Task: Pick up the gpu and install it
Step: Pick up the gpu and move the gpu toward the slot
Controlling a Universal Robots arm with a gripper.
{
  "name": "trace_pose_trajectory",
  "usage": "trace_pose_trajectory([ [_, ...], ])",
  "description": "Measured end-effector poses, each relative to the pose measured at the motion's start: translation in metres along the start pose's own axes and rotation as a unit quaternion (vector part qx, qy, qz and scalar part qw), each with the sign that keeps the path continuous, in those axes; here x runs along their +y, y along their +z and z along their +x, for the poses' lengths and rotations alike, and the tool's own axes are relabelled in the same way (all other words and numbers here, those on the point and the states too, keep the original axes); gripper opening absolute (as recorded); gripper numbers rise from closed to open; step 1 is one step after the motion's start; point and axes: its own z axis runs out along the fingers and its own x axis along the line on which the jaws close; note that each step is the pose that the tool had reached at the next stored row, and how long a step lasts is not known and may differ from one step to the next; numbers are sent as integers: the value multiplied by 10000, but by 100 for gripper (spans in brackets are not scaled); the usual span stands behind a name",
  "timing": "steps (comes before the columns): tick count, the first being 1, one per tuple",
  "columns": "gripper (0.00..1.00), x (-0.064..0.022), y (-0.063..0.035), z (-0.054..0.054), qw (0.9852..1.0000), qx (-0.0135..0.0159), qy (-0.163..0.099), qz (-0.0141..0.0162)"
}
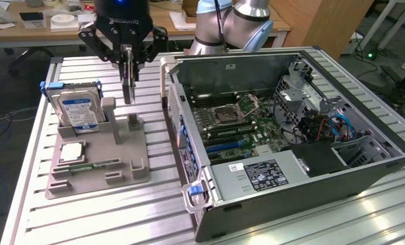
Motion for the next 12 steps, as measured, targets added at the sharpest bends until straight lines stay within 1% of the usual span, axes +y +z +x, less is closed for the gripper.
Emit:
trace_pose_trajectory([
  [1, 29, 2, 0, -11, 10000, -4, 1, 30],
  [3, 29, 9, -1, -23, 9999, -28, 3, 100],
  [4, 29, 13, 0, -27, 9999, -46, 5, 166],
  [5, 29, 15, 1, -29, 9997, -64, 6, 219],
  [6, 29, 16, 1, -30, 9997, -79, 6, 235],
  [10, 29, 22, 0, -63, 9996, -139, 3, 231],
  [12, 29, 28, 2, -123, 9996, -151, 3, 229],
])
